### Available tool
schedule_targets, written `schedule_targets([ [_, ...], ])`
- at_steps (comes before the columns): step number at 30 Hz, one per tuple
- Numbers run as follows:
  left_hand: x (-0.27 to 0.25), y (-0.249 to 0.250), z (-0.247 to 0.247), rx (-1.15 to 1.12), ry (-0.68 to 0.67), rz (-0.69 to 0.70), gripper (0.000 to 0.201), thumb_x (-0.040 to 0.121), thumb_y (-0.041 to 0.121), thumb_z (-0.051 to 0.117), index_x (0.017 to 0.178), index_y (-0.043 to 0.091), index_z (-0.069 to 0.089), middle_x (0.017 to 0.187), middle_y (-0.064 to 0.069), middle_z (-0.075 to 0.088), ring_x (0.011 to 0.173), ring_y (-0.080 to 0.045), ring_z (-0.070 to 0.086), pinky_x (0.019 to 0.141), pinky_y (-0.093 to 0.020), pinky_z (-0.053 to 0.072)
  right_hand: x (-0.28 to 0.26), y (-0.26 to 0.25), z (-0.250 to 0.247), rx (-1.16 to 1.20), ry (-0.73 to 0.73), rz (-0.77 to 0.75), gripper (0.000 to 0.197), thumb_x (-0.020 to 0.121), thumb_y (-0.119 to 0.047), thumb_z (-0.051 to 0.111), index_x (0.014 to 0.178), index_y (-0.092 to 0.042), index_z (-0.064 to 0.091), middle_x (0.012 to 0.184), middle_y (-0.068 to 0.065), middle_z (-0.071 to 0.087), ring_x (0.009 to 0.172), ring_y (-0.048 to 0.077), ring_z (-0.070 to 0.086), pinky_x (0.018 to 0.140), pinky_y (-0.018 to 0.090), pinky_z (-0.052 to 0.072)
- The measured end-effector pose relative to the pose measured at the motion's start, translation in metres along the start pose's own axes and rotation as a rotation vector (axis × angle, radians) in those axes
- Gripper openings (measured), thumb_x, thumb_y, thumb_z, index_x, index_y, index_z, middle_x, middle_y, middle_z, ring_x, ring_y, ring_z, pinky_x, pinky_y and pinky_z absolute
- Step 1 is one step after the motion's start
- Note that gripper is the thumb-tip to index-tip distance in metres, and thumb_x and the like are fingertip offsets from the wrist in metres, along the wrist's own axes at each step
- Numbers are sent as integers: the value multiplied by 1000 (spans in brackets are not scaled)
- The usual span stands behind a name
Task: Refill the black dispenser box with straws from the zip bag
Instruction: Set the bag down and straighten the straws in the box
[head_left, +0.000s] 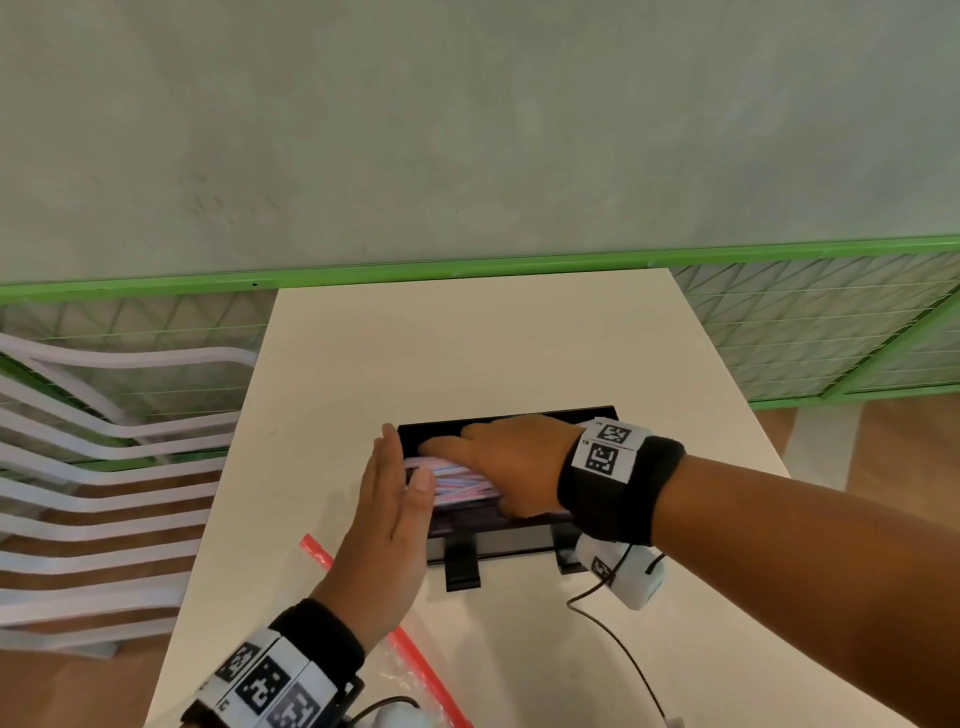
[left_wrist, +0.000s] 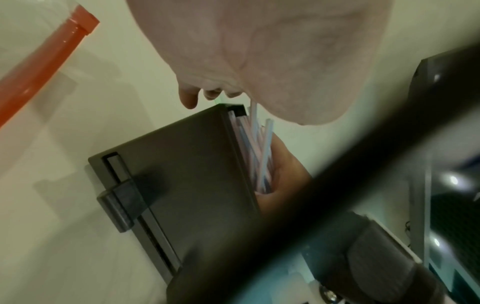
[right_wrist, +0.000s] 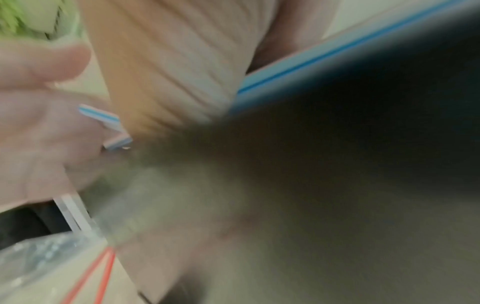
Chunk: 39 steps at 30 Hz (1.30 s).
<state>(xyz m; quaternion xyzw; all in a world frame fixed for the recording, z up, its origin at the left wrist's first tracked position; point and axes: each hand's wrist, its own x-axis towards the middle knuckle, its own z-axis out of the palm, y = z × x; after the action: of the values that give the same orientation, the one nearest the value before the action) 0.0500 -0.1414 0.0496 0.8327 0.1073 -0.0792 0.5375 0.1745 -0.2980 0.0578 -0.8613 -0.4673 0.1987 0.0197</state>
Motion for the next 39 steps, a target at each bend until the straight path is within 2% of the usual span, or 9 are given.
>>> schedule_targets([
  [4,-1,7,-6,-52,24,-5,72,89,68,17,153,47,-7,164,20,2,141,13,11,109,-15,10,-3,-3,-19,-21,-36,31,99,81,-15,71,157,-34,11,122,9,53,85,27,60,62,32,44],
  [7,0,9,-2,-32,-5,-8,67,96,61,19,155,43,-7,164,20,1,130,28,5,107,-14,9,1,-6,-15,-57,-51,11,107,77,-15,76,158,-34,8,121,9,53,86,27,62,60,33,51],
  [10,2,1,2,58,-52,-31,68,99,54,22,156,37,-11,167,15,-6,150,2,1,117,-21,7,-2,-1,-3,-10,25,-13,93,82,-23,75,156,-30,19,120,9,55,89,26,62,67,34,53],
  [17,5,-14,1,245,-54,19,67,105,35,34,154,41,-12,168,8,-10,154,-12,0,121,-28,14,-21,15,18,4,61,-49,65,90,-28,69,149,-27,42,131,7,56,111,27,59,90,41,53],
  [21,6,-16,-1,753,68,331,50,103,32,33,153,30,31,167,-9,14,155,-28,6,123,-39,18,-25,15,12,78,83,-113,47,98,-22,59,144,-24,52,146,7,53,128,26,55,102,43,49],
  [25,5,-9,-5,1012,5,492,44,97,36,32,116,25,71,123,1,70,129,-21,55,119,-37,22,-39,23,12,-8,126,73,62,90,-50,62,145,-28,45,124,1,62,108,22,61,87,37,53],
  [30,12,21,-8,1080,-64,485,52,99,42,17,96,30,67,85,8,71,84,-16,65,96,-39,43,-42,28,15,-9,29,161,50,85,-40,70,131,-25,57,114,5,60,103,27,61,83,35,50],
  [35,37,33,-25,957,-42,489,24,95,25,53,113,19,68,103,-1,65,97,-23,59,83,-41,54,-55,30,10,33,151,196,46,90,-40,66,133,-26,58,120,2,60,108,23,58,85,34,49],
  [39,55,39,-14,1184,-393,354,36,92,42,57,120,19,60,112,-5,59,106,-26,54,86,-39,50,-57,30,13,6,54,263,38,91,-29,63,128,-24,62,114,4,60,104,27,61,82,36,50],
])
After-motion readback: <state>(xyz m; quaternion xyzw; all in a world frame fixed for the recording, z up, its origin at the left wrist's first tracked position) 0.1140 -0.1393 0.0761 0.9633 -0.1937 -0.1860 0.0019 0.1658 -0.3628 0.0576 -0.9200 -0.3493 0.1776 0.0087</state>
